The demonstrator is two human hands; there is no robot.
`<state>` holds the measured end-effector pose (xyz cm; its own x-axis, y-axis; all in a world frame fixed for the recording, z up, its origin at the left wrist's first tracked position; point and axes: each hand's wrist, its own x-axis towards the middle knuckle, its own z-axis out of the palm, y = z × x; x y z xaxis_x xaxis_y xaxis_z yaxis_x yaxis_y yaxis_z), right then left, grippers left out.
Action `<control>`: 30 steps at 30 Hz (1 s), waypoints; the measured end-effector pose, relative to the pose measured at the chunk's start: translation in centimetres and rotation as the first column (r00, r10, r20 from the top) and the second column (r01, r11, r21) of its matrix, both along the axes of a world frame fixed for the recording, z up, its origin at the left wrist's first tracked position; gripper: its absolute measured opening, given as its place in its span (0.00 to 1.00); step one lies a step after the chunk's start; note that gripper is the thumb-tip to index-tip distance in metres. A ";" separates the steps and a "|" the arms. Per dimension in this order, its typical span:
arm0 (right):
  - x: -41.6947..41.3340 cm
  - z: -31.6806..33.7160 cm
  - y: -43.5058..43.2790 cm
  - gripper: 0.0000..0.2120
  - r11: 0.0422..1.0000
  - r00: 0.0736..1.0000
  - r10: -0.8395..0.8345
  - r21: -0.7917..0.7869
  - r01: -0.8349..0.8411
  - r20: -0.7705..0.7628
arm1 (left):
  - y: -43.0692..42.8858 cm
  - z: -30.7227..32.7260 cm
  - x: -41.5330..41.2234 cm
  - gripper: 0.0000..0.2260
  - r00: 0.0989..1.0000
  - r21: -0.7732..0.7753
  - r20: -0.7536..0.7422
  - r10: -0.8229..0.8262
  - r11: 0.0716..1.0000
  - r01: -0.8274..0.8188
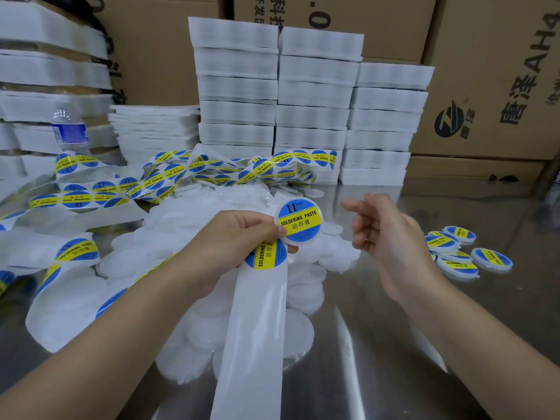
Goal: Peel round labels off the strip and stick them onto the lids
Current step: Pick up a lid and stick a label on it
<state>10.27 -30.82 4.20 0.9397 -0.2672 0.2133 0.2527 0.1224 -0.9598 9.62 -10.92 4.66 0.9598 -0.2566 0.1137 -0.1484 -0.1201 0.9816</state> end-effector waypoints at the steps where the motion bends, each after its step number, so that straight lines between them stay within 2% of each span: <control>1: -0.1 0.0 0.0 0.17 1.000 1.000 0.018 -0.011 -0.018 -0.003 | 0.0 0.0 0.0 0.13 1.000 -0.003 -0.002 -0.007 1.000 0.007; 6: -0.6 -0.5 1.1 0.13 0.974 0.993 0.090 -0.215 -0.073 0.072 | -0.1 -0.2 -0.1 0.12 0.999 0.026 -0.002 -0.049 0.998 0.049; 9: -1.1 -1.3 1.8 0.09 0.938 0.970 0.163 -0.333 -0.096 0.180 | -0.3 -0.3 -0.1 0.07 0.996 0.023 -0.002 -0.085 0.996 0.085; 12: -1.3 -2.2 2.2 0.13 0.901 0.945 0.236 -0.415 -0.126 0.225 | -0.4 -0.4 -0.3 0.12 0.991 0.008 0.021 -0.132 0.991 0.132; 15: -1.3 -2.6 2.4 0.15 0.885 0.929 0.287 -0.437 -0.163 0.233 | -0.5 -0.5 -0.5 0.10 0.984 0.026 0.058 -0.167 0.986 0.165; 19: -1.4 -2.7 2.3 0.16 0.843 0.940 0.237 -0.532 -0.074 0.245 | -0.4 -0.9 -0.4 0.11 0.974 0.087 0.090 -0.208 0.976 0.200; 25: -1.2 -2.7 1.8 0.25 0.764 0.968 0.077 -0.637 0.097 0.240 | -0.4 -1.1 -0.4 0.16 0.970 0.121 0.080 -0.228 0.969 0.218; 30: -1.0 -2.4 1.7 0.34 0.735 0.967 0.000 -0.656 0.172 0.253 | -0.5 -1.0 -0.7 0.10 0.970 0.127 0.084 -0.228 0.968 0.217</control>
